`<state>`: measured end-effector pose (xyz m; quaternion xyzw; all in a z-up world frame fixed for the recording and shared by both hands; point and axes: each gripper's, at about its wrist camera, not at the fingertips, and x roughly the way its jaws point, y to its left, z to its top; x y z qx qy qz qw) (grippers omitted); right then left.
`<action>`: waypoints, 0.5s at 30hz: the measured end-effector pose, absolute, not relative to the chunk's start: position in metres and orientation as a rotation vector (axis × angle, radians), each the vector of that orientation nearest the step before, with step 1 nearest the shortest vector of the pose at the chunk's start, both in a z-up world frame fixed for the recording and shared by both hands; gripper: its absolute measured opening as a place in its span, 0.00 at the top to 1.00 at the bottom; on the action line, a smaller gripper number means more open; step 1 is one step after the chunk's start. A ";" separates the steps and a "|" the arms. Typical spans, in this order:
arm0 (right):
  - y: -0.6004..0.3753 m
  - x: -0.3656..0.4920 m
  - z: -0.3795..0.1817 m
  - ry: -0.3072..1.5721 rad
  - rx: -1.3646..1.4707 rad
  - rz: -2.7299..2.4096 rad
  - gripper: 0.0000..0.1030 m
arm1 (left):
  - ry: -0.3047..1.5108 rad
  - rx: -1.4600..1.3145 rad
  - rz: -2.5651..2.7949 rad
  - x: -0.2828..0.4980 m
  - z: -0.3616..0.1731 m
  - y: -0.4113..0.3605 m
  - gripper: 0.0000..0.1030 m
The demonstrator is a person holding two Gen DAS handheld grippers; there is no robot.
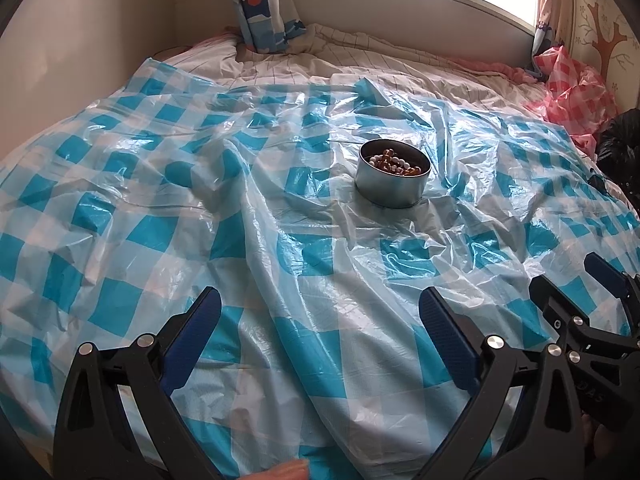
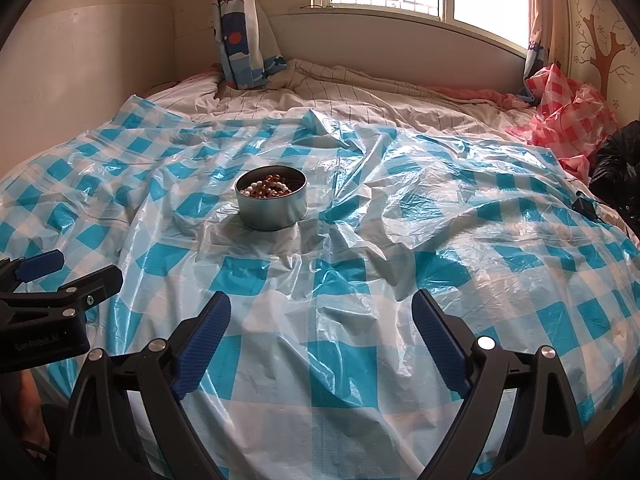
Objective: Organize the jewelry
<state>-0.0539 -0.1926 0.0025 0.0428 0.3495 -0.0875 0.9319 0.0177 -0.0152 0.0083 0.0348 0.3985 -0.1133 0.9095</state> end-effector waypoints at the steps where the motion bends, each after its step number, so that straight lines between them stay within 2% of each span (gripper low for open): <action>1: -0.193 -0.054 0.003 0.715 0.087 -0.179 0.14 | 0.823 0.073 -0.233 0.018 0.008 -0.016 0.08; 15: -0.193 -0.054 0.003 0.715 0.087 -0.180 0.13 | 0.833 0.095 -0.226 0.017 0.006 -0.011 0.08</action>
